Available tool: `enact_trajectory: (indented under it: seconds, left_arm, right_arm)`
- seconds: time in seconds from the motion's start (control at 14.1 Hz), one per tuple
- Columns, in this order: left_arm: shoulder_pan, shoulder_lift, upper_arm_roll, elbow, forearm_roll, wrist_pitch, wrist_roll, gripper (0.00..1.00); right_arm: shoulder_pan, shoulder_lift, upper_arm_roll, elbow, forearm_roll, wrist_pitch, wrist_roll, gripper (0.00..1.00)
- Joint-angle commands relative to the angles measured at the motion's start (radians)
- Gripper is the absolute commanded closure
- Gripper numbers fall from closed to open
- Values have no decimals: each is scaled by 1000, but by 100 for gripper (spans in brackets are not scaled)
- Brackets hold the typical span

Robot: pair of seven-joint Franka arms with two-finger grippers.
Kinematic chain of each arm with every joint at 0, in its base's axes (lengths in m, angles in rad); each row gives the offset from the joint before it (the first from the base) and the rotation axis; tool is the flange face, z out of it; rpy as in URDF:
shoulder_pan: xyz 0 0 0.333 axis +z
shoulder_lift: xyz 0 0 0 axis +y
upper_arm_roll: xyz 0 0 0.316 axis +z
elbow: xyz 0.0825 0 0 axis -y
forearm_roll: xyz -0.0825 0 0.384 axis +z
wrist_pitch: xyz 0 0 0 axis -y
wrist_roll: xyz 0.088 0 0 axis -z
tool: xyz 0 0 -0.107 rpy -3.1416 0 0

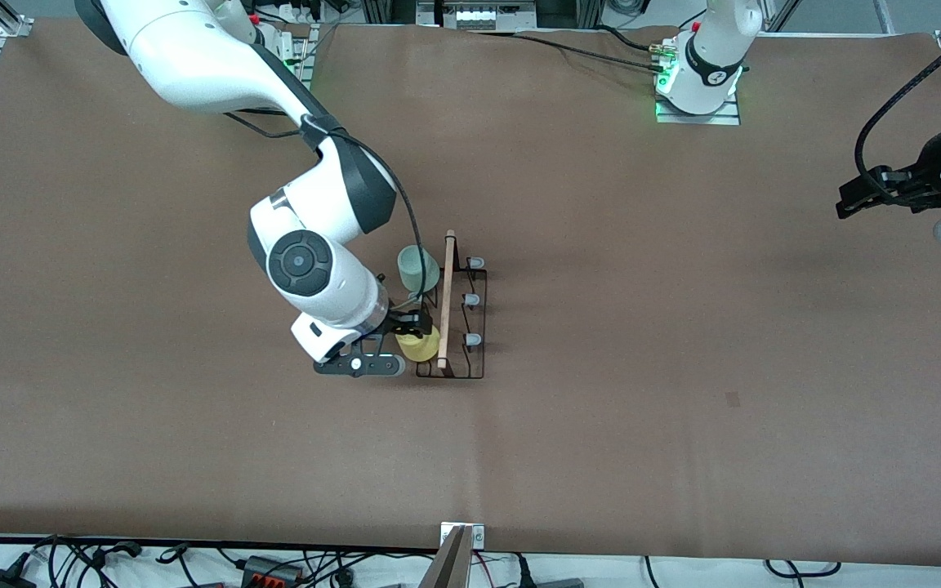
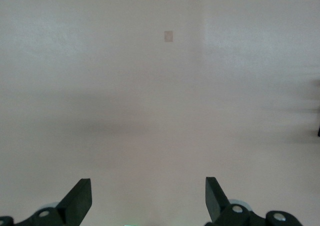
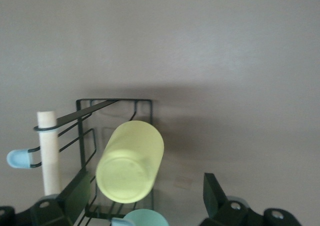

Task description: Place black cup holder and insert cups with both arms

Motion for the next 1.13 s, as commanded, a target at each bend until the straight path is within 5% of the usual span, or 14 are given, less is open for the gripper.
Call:
enact_trajectory:
  seconds: [0.0,0.64,1.06]
  left_arm:
    - [6,11,1,23,-16,-2,25,0]
    - [5,20,1,26,-15,1,57,0]
    - [5,20,1,26,-12,0,57,0]
  right_arm:
    - [-73,-74,-6,-7,-11,-63,-63,0]
    - [-269,-189,-23,-5,-14,-260,-258,0]
    - [-304,-369,-186,-131,19,-279,-511,0]
